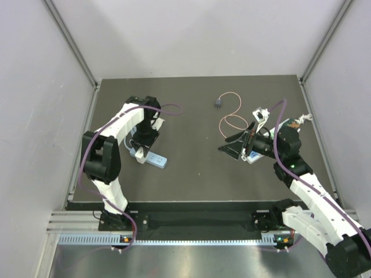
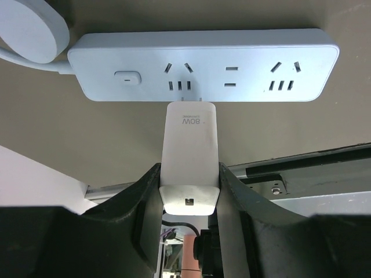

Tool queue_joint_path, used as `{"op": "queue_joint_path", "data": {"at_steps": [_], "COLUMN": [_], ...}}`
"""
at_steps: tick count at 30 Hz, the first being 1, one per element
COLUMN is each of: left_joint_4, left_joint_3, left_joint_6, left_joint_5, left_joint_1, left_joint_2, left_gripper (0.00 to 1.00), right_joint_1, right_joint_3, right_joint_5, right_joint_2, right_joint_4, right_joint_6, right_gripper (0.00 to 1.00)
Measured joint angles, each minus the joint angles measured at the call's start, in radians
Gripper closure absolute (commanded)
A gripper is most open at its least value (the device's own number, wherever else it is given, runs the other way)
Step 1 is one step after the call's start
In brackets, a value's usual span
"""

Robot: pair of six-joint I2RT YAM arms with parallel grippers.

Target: Insert the plug

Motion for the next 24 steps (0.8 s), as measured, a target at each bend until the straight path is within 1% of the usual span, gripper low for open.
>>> {"op": "queue_joint_path", "data": {"at_steps": [8,24], "left_joint_4": [-0.005,-0.002], "left_joint_3": [0.002,0.016], "left_joint_6": [0.000,-0.012], "left_joint_5": [0.013,-0.005], "left_joint_1": [0.000,0.002], "left_joint_2": [0.045,0.053], "left_gripper": [1.00,1.00], "right_joint_1": [0.000,0.000], "right_joint_3": [0.000,0.000], "right_joint_5": [0.000,0.000], "right_joint_2": [0.000,-0.007], "right_joint_4": [0.000,0.000], "right_joint_6": [0.000,-0.009], "right_gripper": [0.00,0.00]}}
